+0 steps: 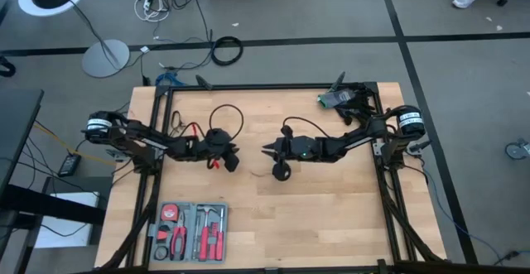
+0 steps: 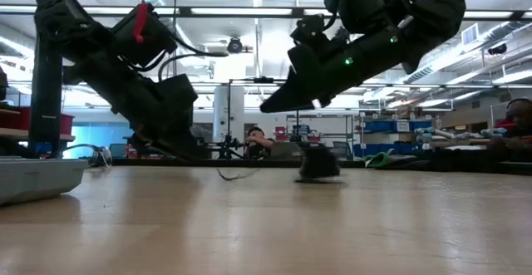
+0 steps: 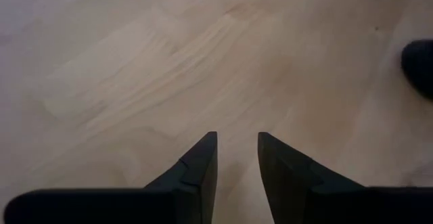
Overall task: Coil cords
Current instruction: Uncoil the black wire from the spool
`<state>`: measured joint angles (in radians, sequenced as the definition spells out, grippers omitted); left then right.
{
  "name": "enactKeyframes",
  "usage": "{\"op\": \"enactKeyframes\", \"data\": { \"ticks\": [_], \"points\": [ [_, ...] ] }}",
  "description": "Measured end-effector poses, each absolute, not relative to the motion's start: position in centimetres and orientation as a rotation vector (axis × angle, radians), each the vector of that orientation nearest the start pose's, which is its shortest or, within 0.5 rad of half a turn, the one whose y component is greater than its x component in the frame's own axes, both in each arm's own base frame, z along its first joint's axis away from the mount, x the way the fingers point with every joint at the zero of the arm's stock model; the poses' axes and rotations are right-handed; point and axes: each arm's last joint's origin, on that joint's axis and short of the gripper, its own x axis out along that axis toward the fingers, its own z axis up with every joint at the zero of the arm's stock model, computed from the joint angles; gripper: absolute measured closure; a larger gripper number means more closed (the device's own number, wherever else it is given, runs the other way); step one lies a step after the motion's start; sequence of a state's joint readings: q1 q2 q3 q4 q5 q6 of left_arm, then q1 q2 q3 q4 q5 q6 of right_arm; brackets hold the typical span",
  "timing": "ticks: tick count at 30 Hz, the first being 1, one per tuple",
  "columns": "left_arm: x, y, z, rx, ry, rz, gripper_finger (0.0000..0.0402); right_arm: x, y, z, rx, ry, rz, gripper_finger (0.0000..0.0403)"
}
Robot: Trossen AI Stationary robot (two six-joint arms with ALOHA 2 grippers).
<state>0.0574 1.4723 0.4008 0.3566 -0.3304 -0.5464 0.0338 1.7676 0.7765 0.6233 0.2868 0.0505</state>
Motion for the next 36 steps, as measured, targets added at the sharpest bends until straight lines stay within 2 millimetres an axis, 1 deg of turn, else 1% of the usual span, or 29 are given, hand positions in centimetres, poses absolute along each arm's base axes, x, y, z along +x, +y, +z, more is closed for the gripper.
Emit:
{"op": "enactKeyframes", "data": {
  "ticks": [3, 6, 11, 13, 15, 19, 22, 24, 28, 32, 36],
  "points": [
    [23.3, 2.1, 11.7, -0.387, 0.53, 0.526, 0.0291, 33.7, 0.1, 16.5, -0.04, 0.413, -0.319, 0.0335],
    [22.8, 1.5, 11.7, -0.347, 0.434, 0.476, 0.0291, 32.4, 0.0, 18.2, -0.067, 0.465, -0.377, 0.0335],
    [21.2, 1.2, 11.7, -0.318, 0.327, 0.45, 0.0291, 29.8, -0.1, 21.3, -0.08, 0.499, -0.418, 0.0337],
    [20.4, 1.1, 11.7, -0.318, 0.32, 0.447, 0.0292, 28.5, 0.2, 21.6, -0.072, 0.491, -0.411, 0.0337],
    [19.8, 1.1, 12.0, -0.312, 0.303, 0.442, 0.0294, 27.2, 0.3, 21.1, -0.05, 0.491, -0.415, 0.0337],
    [19.1, 1.1, 13.3, -0.249, 0.259, 0.409, 0.0296, 24.6, 0.3, 19.2, 0.048, 0.438, -0.432, 0.0337],
    [18.9, 1.1, 14.4, -0.182, 0.284, 0.397, 0.0296, 23.1, 0.5, 17.5, 0.135, 0.404, -0.421, 0.0336],
    [18.7, 1.1, 15.0, -0.134, 0.339, 0.394, 0.0296, 22.4, 0.6, 16.6, 0.176, 0.389, -0.421, 0.0335],
    [18.7, 1.1, 16.0, -0.059, 0.452, 0.389, 0.0296, 21.8, 0.5, 15.9, 0.19, 0.366, -0.421, 0.0336],
    [18.9, 1.1, 16.3, -0.057, 0.444, 0.388, 0.0296, 21.8, 0.5, 15.8, 0.191, 0.366, -0.422, 0.0335],
    [18.9, 1.1, 16.2, -0.094, 0.445, 0.397, 0.0296, 21.8, 0.5, 15.8, 0.193, 0.362, -0.421, 0.0336]
  ]
}}
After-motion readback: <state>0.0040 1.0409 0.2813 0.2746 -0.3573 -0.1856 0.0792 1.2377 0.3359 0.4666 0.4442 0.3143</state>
